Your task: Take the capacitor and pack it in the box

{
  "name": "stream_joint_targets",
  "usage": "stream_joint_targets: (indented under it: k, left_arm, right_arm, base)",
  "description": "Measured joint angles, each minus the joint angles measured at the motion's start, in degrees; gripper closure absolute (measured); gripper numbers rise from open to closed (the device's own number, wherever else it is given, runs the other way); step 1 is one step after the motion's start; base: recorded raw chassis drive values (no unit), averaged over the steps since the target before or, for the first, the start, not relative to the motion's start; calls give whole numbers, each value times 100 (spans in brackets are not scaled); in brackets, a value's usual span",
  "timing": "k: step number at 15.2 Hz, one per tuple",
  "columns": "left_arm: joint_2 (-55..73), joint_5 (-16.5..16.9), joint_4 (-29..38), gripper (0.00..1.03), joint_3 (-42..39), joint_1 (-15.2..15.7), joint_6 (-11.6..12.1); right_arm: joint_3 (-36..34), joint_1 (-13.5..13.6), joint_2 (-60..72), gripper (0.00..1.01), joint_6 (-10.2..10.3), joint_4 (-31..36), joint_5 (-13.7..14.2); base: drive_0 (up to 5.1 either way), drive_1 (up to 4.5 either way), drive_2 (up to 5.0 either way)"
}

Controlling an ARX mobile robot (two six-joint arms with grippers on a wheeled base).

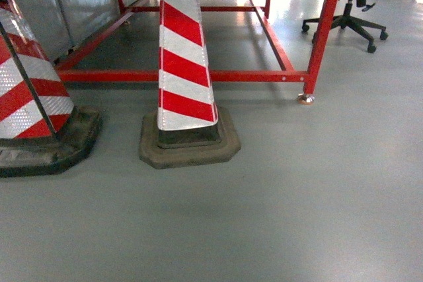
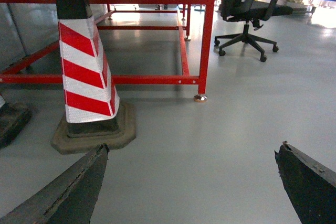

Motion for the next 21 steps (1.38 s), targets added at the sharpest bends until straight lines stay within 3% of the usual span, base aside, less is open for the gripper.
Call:
stream_joint_targets:
  k: [15, 21]
  left_arm:
    - [0, 2, -7, 59, 0, 0, 0]
    - [0, -9, -13, 59, 0, 0, 0]
  right_arm:
    - [0, 0, 0, 3, 0, 9, 2]
    - [0, 0, 0, 3, 2, -11, 0]
  base:
    - [2, 407, -402]
    - [0, 0, 0]
